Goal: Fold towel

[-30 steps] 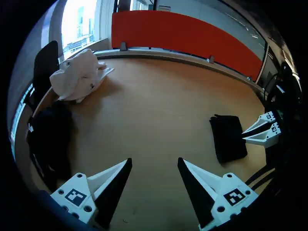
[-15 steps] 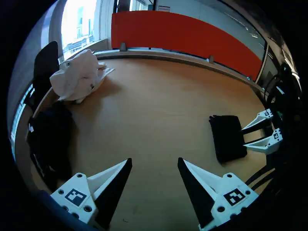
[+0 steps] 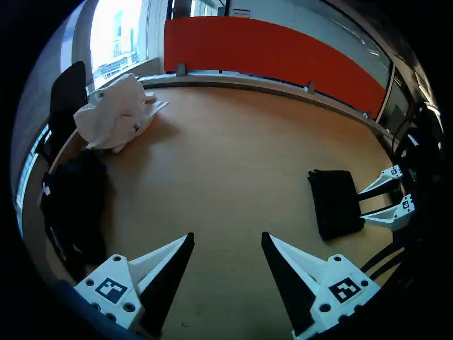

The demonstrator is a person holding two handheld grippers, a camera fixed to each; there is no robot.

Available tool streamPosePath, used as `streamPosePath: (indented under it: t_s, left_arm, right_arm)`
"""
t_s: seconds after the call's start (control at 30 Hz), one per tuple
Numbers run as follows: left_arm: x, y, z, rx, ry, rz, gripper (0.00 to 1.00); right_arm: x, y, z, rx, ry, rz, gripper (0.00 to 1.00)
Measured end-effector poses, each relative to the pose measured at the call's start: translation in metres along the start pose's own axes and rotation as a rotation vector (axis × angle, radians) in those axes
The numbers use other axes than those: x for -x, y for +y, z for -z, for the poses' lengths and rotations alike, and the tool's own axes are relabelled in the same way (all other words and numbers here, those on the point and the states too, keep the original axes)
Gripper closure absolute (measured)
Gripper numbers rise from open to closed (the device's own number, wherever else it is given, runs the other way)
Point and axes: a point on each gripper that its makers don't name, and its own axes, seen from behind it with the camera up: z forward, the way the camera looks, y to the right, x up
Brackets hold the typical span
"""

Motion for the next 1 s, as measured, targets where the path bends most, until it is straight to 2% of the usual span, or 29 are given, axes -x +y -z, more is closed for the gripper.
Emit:
streamPosePath:
  t_s: [0.7, 1.0]
  left_arm:
    - [-0.004, 0.001, -0.003, 0.001, 0.002, -0.001, 0.12]
    - [-0.005, 0.002, -0.004, 0.001, 0.0, -0.007, 0.12]
  right_arm:
    - [0.068, 0.023, 0.018, 0.062, -0.09, -0.067, 0.33]
    - [0.081, 0.025, 0.02, 0.071, -0.113, -0.073, 0.33]
